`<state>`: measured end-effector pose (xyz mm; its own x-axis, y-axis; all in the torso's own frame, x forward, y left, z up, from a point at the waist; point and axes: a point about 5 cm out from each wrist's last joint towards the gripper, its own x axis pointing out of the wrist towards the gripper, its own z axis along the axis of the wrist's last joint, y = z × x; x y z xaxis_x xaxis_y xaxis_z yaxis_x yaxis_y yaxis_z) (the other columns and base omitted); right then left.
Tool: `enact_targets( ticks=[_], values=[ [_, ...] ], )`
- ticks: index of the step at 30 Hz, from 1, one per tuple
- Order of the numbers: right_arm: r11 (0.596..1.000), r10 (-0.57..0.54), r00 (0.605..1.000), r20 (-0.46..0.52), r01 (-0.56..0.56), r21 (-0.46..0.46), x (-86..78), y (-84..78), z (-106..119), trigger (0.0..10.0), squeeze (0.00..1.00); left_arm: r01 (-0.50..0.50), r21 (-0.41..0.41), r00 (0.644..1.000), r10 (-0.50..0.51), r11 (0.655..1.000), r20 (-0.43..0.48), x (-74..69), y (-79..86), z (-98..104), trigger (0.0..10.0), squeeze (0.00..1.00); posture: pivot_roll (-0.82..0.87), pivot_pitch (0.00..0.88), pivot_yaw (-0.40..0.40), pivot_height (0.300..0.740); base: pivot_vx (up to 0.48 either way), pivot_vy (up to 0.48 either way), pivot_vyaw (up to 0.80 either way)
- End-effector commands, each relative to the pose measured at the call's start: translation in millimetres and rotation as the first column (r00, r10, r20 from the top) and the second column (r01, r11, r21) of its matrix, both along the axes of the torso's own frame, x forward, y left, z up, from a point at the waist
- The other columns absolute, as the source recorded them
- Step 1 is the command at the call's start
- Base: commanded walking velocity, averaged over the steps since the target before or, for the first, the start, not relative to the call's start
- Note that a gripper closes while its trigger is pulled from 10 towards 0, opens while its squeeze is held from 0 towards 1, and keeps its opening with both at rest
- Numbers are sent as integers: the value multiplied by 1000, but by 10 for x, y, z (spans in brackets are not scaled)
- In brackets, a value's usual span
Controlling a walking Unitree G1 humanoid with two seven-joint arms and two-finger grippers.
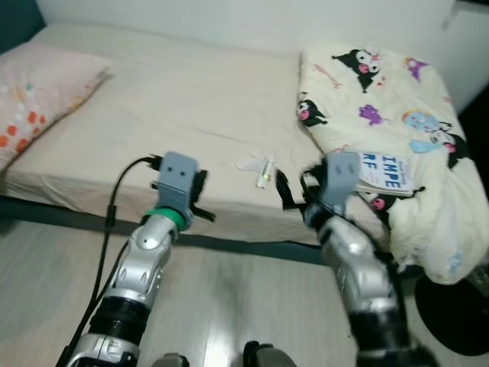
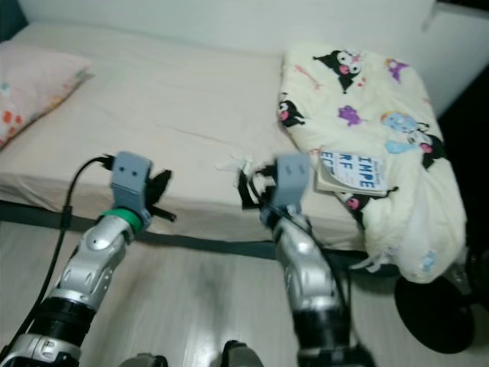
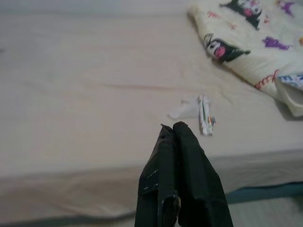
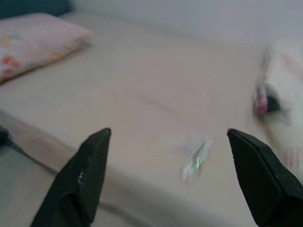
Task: Clean up the room
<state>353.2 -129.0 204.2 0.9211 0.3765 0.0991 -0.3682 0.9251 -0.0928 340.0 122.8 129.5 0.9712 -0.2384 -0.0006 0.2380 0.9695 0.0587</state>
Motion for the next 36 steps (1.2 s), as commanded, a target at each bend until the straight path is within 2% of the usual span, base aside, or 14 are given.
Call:
enact_targets(
  ticks=[1, 2, 3, 5, 7, 9, 12, 16, 17, 21, 24, 30, 33, 36],
  values=[
    [997, 58, 998, -31, -60, -50, 60, -18, 63, 10000, 0, 12, -3, 1000, -12, 1000, -16, -6, -66, -53, 10000, 0, -100, 94, -92, 698, 0, 0, 0],
    [995, 80, 997, -8, -80, -63, 167, -42, 250, 10000, 0, 18, -6, 1000, -18, 1000, -12, 1, -110, -52, 10000, 0, -81, 80, -95, 698, 0, 0, 0],
    [995, 80, 997, -8, -80, -63, 167, -42, 250, 10000, 0, 18, -6, 1000, -18, 1000, -12, 1, -110, -52, 10000, 0, -81, 80, -95, 698, 0, 0, 0],
    [993, 93, 995, 19, -91, -71, 290, -67, 452, 10000, 0, 16, -15, 1000, -16, 1000, -9, 14, -151, -51, 10000, 0, -81, 80, -95, 698, 0, 0, 0],
    [998, 49, 999, 5, -49, -50, 371, -88, 367, 10000, 0, 8, -19, 1000, -8, 1000, -4, 25, -169, -31, 10000, 0, -61, 54, -86, 698, 0, 0, 0],
    [995, -66, 995, -72, 71, 69, 427, -91, 45, 10000, 0, -5, 1, 1000, 5, 1000, 16, 29, -168, -2, 10000, 0, -30, 58, -87, 698, 0, 0, 0],
    [980, -91, 981, -169, 119, 162, 286, 66, -370, 10000, 0, -31, 45, 999, 29, 999, 29, 9, -40, -12, 10000, 0, -16, 59, -69, 698, 0, 0, 0],
    [972, -63, 977, -203, 107, 210, 156, 142, -524, 10000, 0, -40, 64, 999, 38, 997, 28, -11, 16, -52, 10000, 0, -27, 59, -70, 698, 0, 0, 0],
    [965, -73, 975, -208, 122, 232, 26, 135, -622, 10000, 0, -26, 93, 999, 22, 995, 45, -26, 8, -64, 10000, 0, -33, 59, -81, 698, 0, 0, 0],
    [965, -108, 978, -178, 147, 218, -159, 10, -679, 10000, 0, -33, 101, 996, 25, 994, 86, -26, -47, -8, 10000, 0, -56, 60, -74, 698, 0, 0, 0],
    [967, -99, 980, -174, 137, 217, -187, -8, -704, 10000, 0, -38, 99, 996, 29, 994, 88, -26, -56, -7, 10000, 0, -56, 60, -74, 698, 0, 0, 0],
    [991, -10, 992, -122, 26, 131, -305, -73, -796, 10000, 0, -28, 91, 995, 19, 995, 103, -42, -113, 16, 10000, 0, -74, 66, -59, 698, 0, 0, 0],
    [991, -12, 995, -100, 25, 130, -298, -88, -738, 10000, 0, -61, 91, 992, 51, 994, 115, -81, -1, 21, 10000, 0, -72, 71, -56, 698, 0, 0, 0],
    [990, 1, 997, -80, 10, 139, -327, -31, -632, 10000, 0, -126, 183, 982, 97, 975, 161, -224, 315, 11, 10000, 0, -62, 72, -55, 698, 0, 0, 0]
  ],
)
